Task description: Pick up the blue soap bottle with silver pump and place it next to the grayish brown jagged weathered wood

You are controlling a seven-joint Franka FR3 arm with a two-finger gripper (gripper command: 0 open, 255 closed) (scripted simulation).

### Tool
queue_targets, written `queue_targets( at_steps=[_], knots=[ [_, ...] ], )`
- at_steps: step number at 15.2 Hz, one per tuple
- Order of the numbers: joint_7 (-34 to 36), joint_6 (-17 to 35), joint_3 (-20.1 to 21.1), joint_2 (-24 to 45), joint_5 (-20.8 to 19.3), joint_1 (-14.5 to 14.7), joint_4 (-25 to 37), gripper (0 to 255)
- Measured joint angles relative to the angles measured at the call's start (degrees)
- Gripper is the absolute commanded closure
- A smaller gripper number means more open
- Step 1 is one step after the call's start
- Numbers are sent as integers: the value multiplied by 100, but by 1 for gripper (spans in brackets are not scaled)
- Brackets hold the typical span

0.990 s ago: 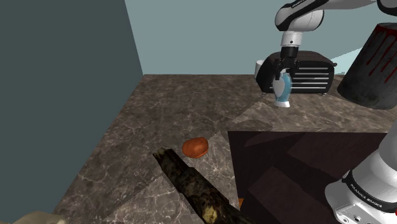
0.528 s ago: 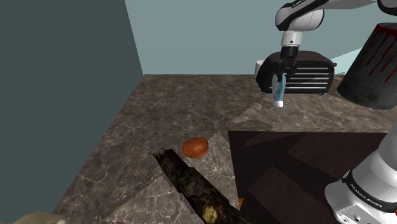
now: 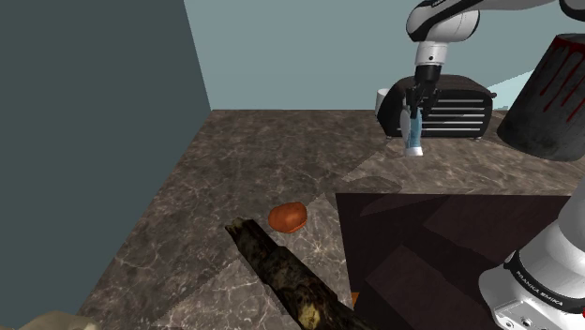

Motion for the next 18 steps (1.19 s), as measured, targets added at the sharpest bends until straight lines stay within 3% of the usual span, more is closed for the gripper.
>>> queue_targets(
  at_steps=[18],
  knots=[
    [153, -1249, -39, -300, -103, -17, 973, 255]
  ],
)
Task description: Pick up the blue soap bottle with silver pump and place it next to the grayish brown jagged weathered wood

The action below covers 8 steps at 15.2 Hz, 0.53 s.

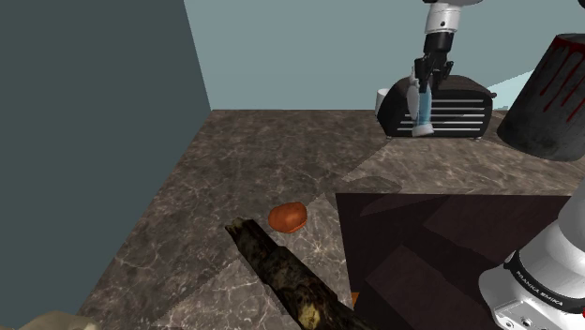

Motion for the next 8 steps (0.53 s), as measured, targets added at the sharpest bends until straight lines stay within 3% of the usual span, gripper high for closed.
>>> queue_targets(
  at_steps=[8],
  knots=[
    [51, -625, -11, 2, 3, -29, 629, 255]
  ],
)
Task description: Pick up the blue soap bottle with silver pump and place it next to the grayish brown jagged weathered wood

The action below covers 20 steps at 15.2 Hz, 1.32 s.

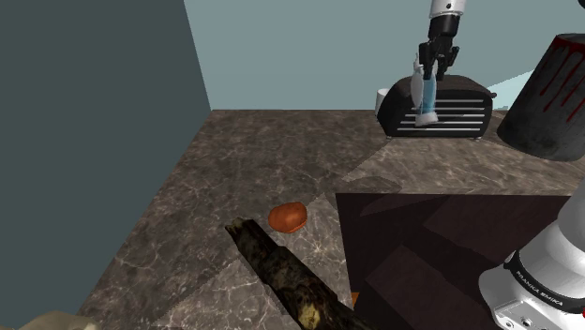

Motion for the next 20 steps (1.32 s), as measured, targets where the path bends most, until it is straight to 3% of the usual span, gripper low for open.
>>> queue_targets(
  at_steps=[6, 12, 20],
  knots=[
    [273, -233, 94, -48, 64, 139, 215, 255],
    [1092, -38, 426, -332, 229, 640, -145, 255],
    [2097, 151, 858, -214, 525, 1209, -26, 255]
  ],
)
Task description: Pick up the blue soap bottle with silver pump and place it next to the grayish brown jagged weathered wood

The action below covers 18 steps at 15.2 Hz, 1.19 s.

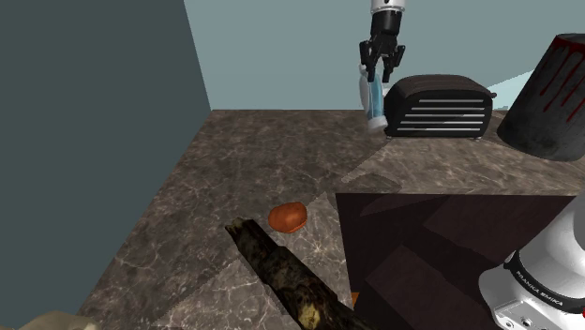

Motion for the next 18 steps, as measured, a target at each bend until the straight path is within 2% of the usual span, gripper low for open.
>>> queue_targets(
  at_steps=[8, 12, 18],
  knots=[
    [976, 112, 406, 467, 268, 551, 583, 255],
    [1494, 72, 598, 793, 384, 837, 1087, 255],
    [2232, -110, 842, 1652, 502, 1227, 2336, 255]
  ],
)
